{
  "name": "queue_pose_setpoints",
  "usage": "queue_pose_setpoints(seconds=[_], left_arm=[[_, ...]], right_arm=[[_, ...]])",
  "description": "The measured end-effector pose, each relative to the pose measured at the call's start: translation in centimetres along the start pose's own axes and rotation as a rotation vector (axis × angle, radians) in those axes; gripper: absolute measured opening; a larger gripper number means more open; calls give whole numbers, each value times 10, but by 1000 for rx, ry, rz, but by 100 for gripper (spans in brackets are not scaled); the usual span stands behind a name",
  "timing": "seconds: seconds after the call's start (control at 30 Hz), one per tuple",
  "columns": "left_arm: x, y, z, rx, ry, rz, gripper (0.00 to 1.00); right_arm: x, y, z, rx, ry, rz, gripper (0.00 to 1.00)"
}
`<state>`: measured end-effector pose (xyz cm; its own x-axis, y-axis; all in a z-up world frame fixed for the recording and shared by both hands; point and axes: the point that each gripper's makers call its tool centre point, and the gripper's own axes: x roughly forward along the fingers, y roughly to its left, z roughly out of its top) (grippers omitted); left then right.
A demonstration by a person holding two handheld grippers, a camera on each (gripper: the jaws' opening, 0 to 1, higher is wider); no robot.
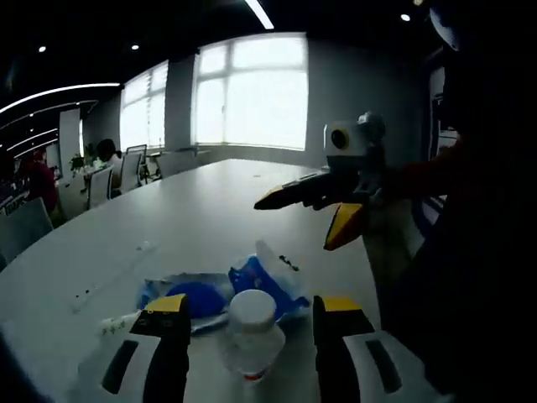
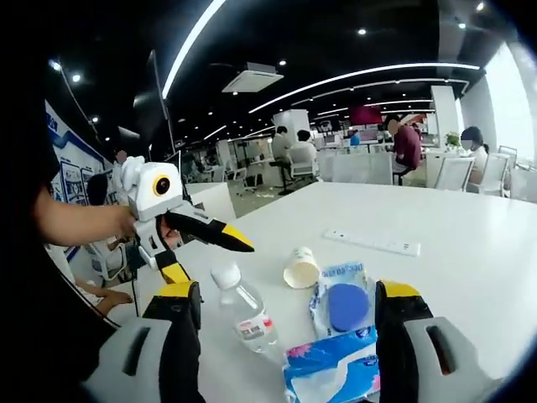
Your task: Arrange the tabletop items into an orderly group along one side of the table until the central work area is clear of visible clutter.
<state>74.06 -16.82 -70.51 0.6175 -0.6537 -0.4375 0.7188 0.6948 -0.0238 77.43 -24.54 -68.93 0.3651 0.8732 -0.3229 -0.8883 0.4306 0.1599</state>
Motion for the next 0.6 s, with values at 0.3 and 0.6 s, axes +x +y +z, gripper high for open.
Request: queue_pose_setpoints(seconds=[0.3, 0.6], left_arm=[[4, 2, 2, 68, 7, -129, 42], [5, -4, -5, 109, 51, -247, 36]], right_arm=[[-25, -17, -15, 18, 29, -68, 95], [-46, -27, -33, 43, 59, -121, 100]])
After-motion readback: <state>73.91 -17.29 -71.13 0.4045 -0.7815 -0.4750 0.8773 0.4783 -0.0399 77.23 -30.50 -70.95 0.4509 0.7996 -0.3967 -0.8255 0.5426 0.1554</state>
